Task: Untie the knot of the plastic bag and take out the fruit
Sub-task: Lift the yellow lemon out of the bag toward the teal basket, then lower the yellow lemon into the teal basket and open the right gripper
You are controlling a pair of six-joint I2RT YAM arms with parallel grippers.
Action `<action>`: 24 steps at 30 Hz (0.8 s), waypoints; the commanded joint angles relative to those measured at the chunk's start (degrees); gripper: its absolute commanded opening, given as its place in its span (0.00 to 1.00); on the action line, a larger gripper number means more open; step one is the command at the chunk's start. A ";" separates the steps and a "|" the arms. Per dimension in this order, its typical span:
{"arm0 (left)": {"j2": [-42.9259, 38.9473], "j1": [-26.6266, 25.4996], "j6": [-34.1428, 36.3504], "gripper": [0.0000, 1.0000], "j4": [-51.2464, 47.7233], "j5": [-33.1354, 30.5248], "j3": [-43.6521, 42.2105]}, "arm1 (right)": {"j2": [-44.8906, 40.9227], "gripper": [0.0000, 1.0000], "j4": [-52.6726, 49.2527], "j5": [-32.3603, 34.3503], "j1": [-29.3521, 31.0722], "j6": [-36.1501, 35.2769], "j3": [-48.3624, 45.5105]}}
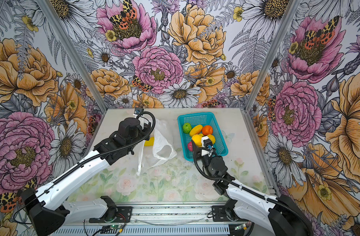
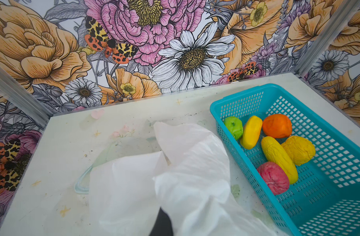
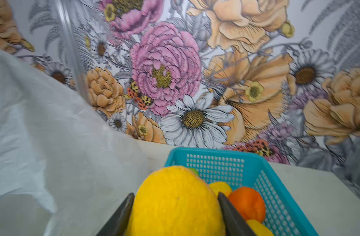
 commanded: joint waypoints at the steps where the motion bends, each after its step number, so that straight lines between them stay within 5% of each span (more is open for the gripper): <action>1: -0.43 0.52 0.02 0.00 1.37 1.82 1.28 | 0.68 0.14 -7.47 6.34 -5.77 14.90 0.57; 3: -1.14 0.48 -0.21 0.00 1.29 2.02 0.90 | 3.51 0.14 -9.05 5.71 -8.95 19.84 0.57; 14: -4.37 0.53 -1.07 0.00 1.20 1.63 -0.98 | 20.19 0.13 -15.25 -3.67 -14.61 21.62 7.32; 24: -3.54 0.61 -0.99 0.00 1.20 1.57 -0.55 | 24.18 0.27 -17.56 -9.86 -17.95 22.79 10.42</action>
